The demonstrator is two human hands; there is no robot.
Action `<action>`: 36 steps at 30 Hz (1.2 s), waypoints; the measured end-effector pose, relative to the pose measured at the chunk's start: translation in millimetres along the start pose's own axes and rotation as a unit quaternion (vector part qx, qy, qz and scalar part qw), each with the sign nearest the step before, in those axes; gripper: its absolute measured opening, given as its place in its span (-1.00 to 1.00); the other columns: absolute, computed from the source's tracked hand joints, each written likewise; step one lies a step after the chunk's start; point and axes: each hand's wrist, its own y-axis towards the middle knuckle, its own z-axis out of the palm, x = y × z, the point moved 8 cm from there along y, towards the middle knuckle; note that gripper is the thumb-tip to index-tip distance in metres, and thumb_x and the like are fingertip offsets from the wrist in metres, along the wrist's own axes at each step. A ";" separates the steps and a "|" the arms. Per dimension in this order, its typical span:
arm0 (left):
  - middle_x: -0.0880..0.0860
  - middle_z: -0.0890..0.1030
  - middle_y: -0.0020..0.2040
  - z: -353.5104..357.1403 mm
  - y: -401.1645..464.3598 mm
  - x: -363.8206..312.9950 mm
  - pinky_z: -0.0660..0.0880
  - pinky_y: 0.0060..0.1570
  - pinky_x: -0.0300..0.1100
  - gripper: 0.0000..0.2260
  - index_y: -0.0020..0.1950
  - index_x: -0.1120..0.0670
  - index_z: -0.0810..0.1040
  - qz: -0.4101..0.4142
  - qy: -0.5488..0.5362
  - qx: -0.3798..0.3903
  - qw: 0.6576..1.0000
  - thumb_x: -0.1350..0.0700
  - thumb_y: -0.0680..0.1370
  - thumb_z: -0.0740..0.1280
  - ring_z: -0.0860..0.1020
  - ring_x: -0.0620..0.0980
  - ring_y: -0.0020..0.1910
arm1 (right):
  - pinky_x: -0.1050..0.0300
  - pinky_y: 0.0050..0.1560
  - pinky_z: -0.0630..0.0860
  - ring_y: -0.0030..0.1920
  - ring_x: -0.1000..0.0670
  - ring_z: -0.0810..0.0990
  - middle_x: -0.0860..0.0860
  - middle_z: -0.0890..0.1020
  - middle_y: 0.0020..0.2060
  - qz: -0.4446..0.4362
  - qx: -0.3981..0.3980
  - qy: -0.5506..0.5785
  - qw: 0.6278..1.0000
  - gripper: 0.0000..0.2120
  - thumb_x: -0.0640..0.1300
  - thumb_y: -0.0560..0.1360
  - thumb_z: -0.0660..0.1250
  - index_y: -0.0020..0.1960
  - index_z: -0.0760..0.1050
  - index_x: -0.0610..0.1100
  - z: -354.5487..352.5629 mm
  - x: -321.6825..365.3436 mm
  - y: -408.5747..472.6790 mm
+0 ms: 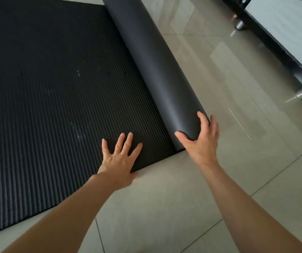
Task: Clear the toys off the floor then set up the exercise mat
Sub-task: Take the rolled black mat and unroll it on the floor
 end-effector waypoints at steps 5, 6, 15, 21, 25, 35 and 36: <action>0.20 -0.37 0.49 1.2 -4.9 3.8 -0.21 0.36 0.34 -0.26 0.49 0.01 -0.35 0.000 0.050 -0.030 0.998 0.13 0.57 0.17 -0.32 0.21 0.48 | -0.17 0.43 0.13 0.48 -0.19 0.03 -0.12 0.09 0.48 -0.020 0.054 -0.018 0.998 0.04 0.12 0.14 0.57 0.48 0.10 0.06 6.5 -2.1 -2.6; 0.21 -0.39 0.48 1.2 -5.8 4.6 -0.21 0.36 0.35 -0.23 0.49 0.02 -0.36 -0.016 0.043 -0.033 0.998 0.20 0.55 0.18 -0.34 0.21 0.48 | -0.15 0.44 0.11 0.48 -0.18 0.00 -0.11 0.06 0.49 -0.021 0.065 -0.022 0.997 0.06 0.11 0.14 0.57 0.49 0.07 0.06 7.7 -2.5 -3.7; 0.09 -0.26 0.54 -11.5 -25.6 11.0 -0.17 0.34 0.39 -0.26 0.52 -0.05 -0.23 -0.061 -0.029 -0.101 0.993 0.37 0.53 0.12 -0.30 0.17 0.50 | -0.11 0.43 0.16 0.43 -0.19 0.09 -0.14 0.14 0.44 -0.012 0.064 0.026 0.998 -0.08 -0.16 0.31 0.47 0.51 0.03 0.04 6.6 11.2 -9.0; 0.03 -0.24 0.55 -13.0 -53.0 29.7 -0.22 0.34 0.37 -0.28 0.53 -0.06 -0.16 -0.064 -0.064 -0.114 0.989 0.38 0.53 0.12 -0.30 0.12 0.50 | -0.04 0.41 0.21 0.36 -0.16 0.26 -0.14 0.29 0.35 -0.034 0.051 0.074 0.995 -0.17 -0.34 0.32 0.41 0.49 0.14 -0.04 4.3 28.8 -22.1; 0.02 -0.19 0.55 -6.6 -73.6 55.5 -0.22 0.33 0.39 -0.27 0.54 -0.06 -0.10 -0.080 -0.057 -0.131 0.987 0.38 0.51 0.17 -0.26 0.11 0.51 | 0.01 0.41 0.22 0.35 -0.12 0.29 -0.11 0.31 0.32 -0.038 0.076 0.097 0.992 -0.21 -0.37 0.36 0.36 0.49 0.15 -0.02 12.2 51.9 -34.0; 0.11 0.58 0.23 9.2 -128.6 125.8 0.33 -0.06 0.47 -0.14 0.18 0.04 0.60 -0.131 0.019 -0.211 0.968 0.39 -0.12 0.57 0.53 0.20 0.22 | 0.24 0.30 0.18 0.34 -0.10 0.31 -0.11 0.34 0.30 -0.084 0.119 0.114 0.983 -0.26 -0.37 0.37 0.36 0.47 0.19 -0.04 36.7 119.4 -73.9; 0.11 0.58 0.23 8.3 -133.1 129.6 0.33 -0.06 0.46 -0.14 0.18 0.03 0.60 -0.132 0.013 -0.211 0.968 0.39 -0.12 0.58 0.53 0.20 0.22 | 0.24 0.29 0.18 0.33 -0.10 0.32 -0.13 0.35 0.29 -0.089 0.119 0.114 0.982 -0.26 -0.38 0.37 0.36 0.47 0.20 -0.06 37.7 124.3 -77.7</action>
